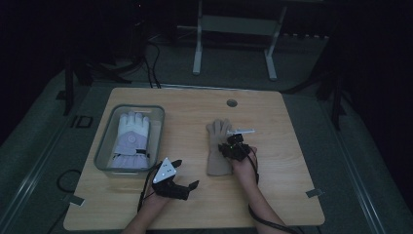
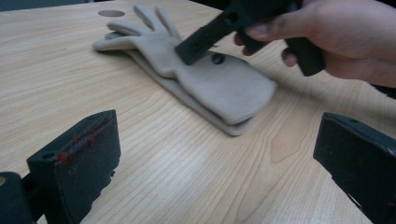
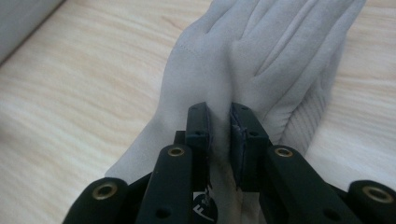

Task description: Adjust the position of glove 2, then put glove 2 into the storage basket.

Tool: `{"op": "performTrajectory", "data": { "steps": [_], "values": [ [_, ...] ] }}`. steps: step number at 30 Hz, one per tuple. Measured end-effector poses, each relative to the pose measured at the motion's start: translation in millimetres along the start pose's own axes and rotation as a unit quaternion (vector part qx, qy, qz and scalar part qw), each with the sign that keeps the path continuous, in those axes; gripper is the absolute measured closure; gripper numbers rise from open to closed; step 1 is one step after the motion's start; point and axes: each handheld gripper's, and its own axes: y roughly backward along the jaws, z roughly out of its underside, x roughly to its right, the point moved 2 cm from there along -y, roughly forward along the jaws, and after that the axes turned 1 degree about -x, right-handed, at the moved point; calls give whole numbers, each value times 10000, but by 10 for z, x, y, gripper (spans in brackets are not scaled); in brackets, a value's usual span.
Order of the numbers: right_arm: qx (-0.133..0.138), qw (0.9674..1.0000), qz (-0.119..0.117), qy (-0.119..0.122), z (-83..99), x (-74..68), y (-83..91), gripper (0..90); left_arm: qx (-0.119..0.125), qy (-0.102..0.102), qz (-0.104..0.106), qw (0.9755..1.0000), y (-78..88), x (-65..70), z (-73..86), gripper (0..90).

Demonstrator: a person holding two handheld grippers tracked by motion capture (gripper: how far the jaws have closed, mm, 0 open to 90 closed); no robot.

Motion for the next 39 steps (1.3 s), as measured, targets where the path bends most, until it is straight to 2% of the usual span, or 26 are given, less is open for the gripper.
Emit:
{"op": "performTrajectory", "data": {
  "steps": [5, 8, 10, 13, 16, 19, 21, 23, 26, 29, 30, 32, 33, 35, 36, 37, 38, 39],
  "values": [
    [-76, 9999, -14, 137, 90, 93, 111, 748, -15, 14, -9, 10000, -3, 1, -1, 10],
    [-50, 9996, -200, 176, 81, 103, 190, 590, -22, 18, -23, 10000, -6, 1, -2, 9],
    [82, 9989, -217, 407, 61, 78, 257, 473, -24, 25, -30, 10000, -5, 0, -2, 9],
    [147, 9974, -497, 492, 13, 80, 374, 318, -27, 34, -39, 10000, -5, -3, -2, 10],
    [187, 9960, -735, 478, -32, 119, 495, 251, -41, 40, -35, 10000, -7, -6, -3, 10],
    [225, 9938, -1005, 411, -56, 188, 584, 147, -32, 16, -34, 10000, -7, 0, -3, 10],
    [260, 9934, -1049, 386, -52, 227, 621, 143, 10, -63, -101, 9999, -8, 7, -5, 10],
    [184, 9941, -943, 511, -30, 280, 647, 139, 2, -94, -96, 9999, -16, 11, -7, 10],
    [217, 9939, -876, 631, -6, 362, 667, 162, -48, -171, -124, 9998, -27, 35, -12, 10],
    [349, 9925, -789, 865, 8, 432, 697, 177, -70, -155, -145, 9998, -40, 56, -34, 10],
    [366, 9920, -757, 945, 10, 449, 704, 170, -69, -94, -133, 9998, -41, 57, -45, 10],
    [297, 9918, -715, 1018, 17, 482, 710, 154, -24, 50, -117, 9999, -47, 66, -73, 10],
    [239, 9920, -681, 1039, 20, 497, 716, 149, -9, 10, -135, 9999, -49, 71, -95, 10],
    [223, 9934, -778, 809, 23, 541, 725, 135, 4, -36, -184, 9998, -67, 82, -124, 10],
    [255, 9941, -846, 631, 20, 559, 731, 130, 1, -31, -142, 9999, -82, 85, -141, 10],
    [345, 9952, -752, 519, 11, 578, 739, 131, -7, 3, -115, 9999, -96, 87, -151, 10],
    [384, 9956, -692, 494, 10, 589, 749, 133, -3, 61, -21, 10000, -121, 95, -169, 10],
    [446, 9947, -813, 438, 2, 607, 760, 132, 21, 55, 2, 10000, -139, 104, -180, 10]
  ]
}}
